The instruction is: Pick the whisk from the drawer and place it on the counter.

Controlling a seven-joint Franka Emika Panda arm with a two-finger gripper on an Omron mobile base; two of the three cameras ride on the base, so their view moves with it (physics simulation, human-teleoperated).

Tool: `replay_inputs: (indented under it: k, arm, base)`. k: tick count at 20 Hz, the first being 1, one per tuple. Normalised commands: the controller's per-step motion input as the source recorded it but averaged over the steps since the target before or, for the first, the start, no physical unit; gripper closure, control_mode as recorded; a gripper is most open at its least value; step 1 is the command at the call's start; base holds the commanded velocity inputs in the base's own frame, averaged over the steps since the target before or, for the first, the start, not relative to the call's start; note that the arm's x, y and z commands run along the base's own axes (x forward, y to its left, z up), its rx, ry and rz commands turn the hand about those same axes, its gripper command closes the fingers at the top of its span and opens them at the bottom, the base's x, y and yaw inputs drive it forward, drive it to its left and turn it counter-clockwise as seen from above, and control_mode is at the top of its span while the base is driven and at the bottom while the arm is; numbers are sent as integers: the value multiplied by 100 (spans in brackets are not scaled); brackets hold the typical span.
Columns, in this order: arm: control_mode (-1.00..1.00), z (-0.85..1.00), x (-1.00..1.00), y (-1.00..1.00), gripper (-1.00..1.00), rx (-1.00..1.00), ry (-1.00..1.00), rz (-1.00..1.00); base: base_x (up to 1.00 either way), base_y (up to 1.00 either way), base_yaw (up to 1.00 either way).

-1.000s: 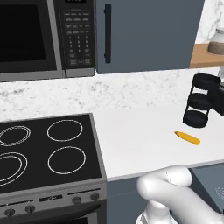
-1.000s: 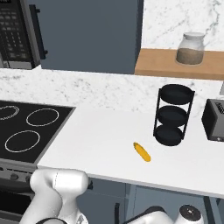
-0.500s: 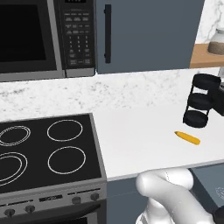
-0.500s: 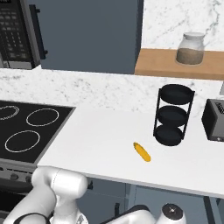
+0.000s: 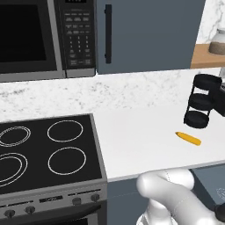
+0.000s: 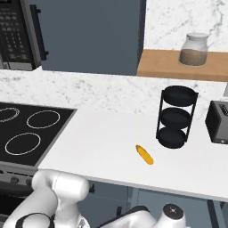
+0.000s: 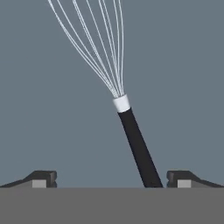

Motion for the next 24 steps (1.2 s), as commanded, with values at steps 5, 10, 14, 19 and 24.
replay_inputs:
  k: [5,10,14,19,24]
  arm:
    - [-100,-27,38,-1,-100,10,8,1]
    - [-100,-33,4,-15,-100,10,7,0]
    - [-100,-26,0,-29,-100,10,2,0]
    - [-100,-18,0,-40,-100,9,2,0]
    - [-100,-30,0,-22,-100,4,2,0]
  base:
    - [0,0,0]
    - [0,0,0]
    - [0,0,0]
    - [0,0,0]
    - [0,0,0]
